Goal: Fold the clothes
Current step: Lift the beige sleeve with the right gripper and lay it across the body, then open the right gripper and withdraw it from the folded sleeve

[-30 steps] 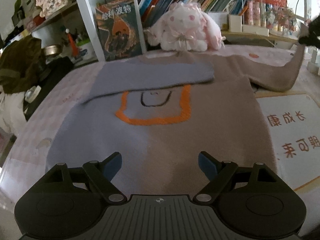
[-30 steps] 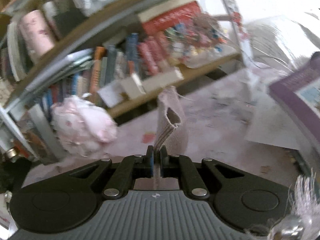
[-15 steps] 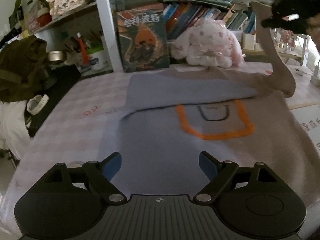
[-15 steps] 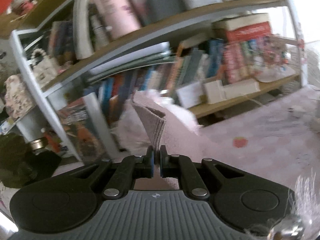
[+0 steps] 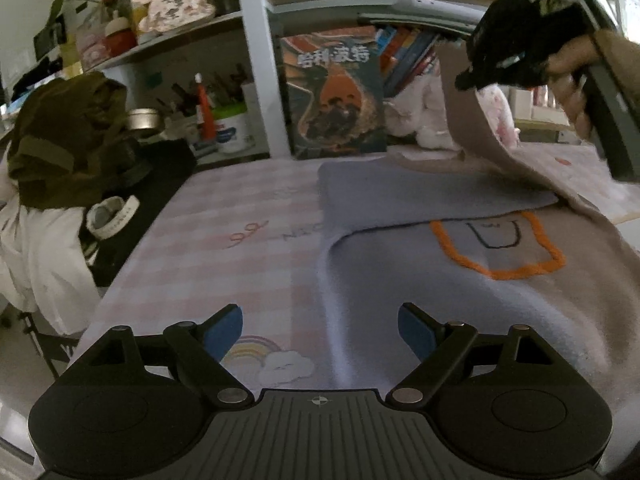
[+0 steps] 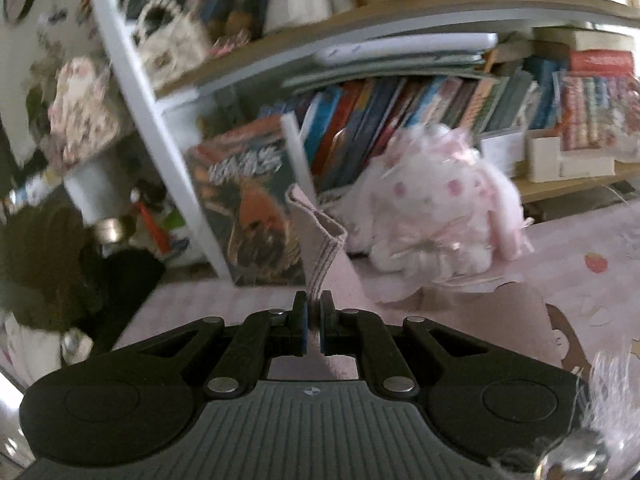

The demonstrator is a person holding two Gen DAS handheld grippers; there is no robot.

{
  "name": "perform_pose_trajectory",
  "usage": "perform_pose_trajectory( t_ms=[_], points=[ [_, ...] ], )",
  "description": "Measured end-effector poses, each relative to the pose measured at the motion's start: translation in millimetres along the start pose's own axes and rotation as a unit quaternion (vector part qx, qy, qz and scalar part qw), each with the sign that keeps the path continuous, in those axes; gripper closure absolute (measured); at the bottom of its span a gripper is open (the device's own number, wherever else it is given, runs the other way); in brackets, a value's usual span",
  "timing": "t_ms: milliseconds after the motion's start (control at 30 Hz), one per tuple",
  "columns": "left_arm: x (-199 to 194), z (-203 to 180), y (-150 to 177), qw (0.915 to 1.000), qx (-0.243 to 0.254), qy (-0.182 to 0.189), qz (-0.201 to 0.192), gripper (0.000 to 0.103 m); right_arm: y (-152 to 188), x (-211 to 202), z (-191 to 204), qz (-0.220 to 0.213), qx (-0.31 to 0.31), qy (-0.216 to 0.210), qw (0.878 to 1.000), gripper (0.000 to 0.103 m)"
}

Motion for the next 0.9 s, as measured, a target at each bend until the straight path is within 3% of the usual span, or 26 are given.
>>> perform_pose_trajectory(
  t_ms=[333, 400, 500, 667, 900],
  points=[
    [-4.1, 25.0, 5.0, 0.9999, -0.009, -0.007, -0.004, 0.015, 51.8, 35.7, 39.4, 0.079, -0.072, -0.001, 0.994, 0.095],
    [-5.3, 27.0, 5.5, 0.9999, -0.008, -0.008, -0.005, 0.015, 61.0, 38.8, 43.7, 0.098, -0.079, -0.005, 0.992, 0.089],
    [-6.7, 29.0, 5.9, 0.9999, -0.008, -0.008, -0.006, 0.015, 68.0, 34.4, 48.5, 0.106, -0.073, -0.025, 0.991, 0.056],
    [-6.3, 25.4, 7.8, 1.0000, -0.005, 0.004, -0.002, 0.015, 72.2, 18.9, 49.6, 0.115, -0.068, -0.044, 0.990, 0.050],
    [-7.3, 6.0, 7.7, 0.9994, 0.013, 0.033, -0.005, 0.015, 70.9, -30.3, 22.5, 0.098, -0.072, -0.014, 0.993, 0.030]
  ],
)
Point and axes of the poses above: each gripper's, at about its wrist camera, not at the fingertips, and x roughly the way its jaws point, z to its left, y to its underside, the point moved 3 cm from there along x, roughly the way its jaws point, and after that the axes turned 12 degrees about -z, right-handed, at the moved point
